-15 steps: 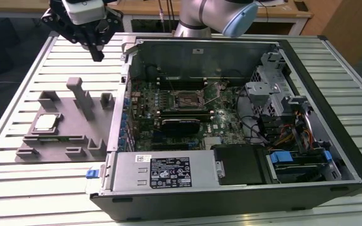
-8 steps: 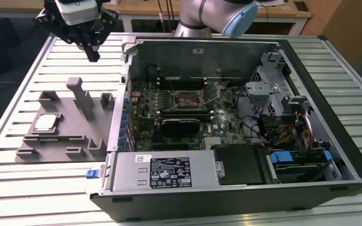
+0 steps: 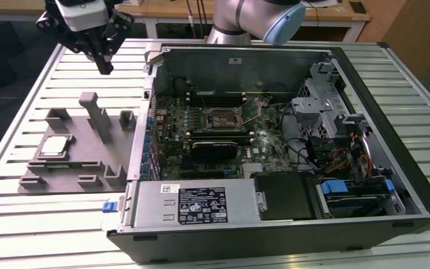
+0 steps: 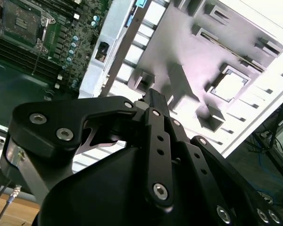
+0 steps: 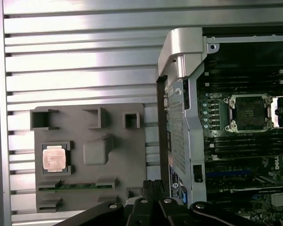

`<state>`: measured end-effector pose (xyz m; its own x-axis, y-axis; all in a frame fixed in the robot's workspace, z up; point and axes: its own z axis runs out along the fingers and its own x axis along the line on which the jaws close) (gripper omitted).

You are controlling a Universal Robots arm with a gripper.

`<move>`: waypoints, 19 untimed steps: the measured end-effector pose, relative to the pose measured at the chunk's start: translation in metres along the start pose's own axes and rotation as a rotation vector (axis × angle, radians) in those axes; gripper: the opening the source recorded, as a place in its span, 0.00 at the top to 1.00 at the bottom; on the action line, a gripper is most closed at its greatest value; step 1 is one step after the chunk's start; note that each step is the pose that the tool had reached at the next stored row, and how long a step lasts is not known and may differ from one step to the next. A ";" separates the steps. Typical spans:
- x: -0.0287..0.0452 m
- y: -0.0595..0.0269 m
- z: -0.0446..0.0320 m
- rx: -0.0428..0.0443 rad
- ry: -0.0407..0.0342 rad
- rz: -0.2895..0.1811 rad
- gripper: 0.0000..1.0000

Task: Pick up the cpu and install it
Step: 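Reach for the cpu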

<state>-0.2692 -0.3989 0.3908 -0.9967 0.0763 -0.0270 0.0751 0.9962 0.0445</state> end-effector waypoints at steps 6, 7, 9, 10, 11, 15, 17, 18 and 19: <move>0.0054 -0.0004 0.0007 -0.0001 -0.0001 0.000 0.89; 0.0063 -0.0005 0.0008 0.0000 0.0000 0.000 0.89; 0.0080 -0.0006 0.0009 0.0000 -0.0001 0.000 0.89; 0.0088 -0.0007 0.0010 -0.0001 -0.0001 0.000 0.89; 0.0096 -0.0008 0.0010 0.0000 0.0000 0.000 0.89; 0.0135 -0.0011 0.0014 -0.0001 -0.0001 0.000 0.89; 0.0152 -0.0012 0.0015 0.0000 0.0000 0.000 0.89; 0.0161 -0.0013 0.0017 -0.0001 -0.0001 0.000 0.89; 0.0170 -0.0014 0.0018 -0.0001 -0.0001 0.000 0.89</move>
<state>-0.2862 -0.3989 0.3885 -0.9967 0.0763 -0.0271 0.0751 0.9962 0.0446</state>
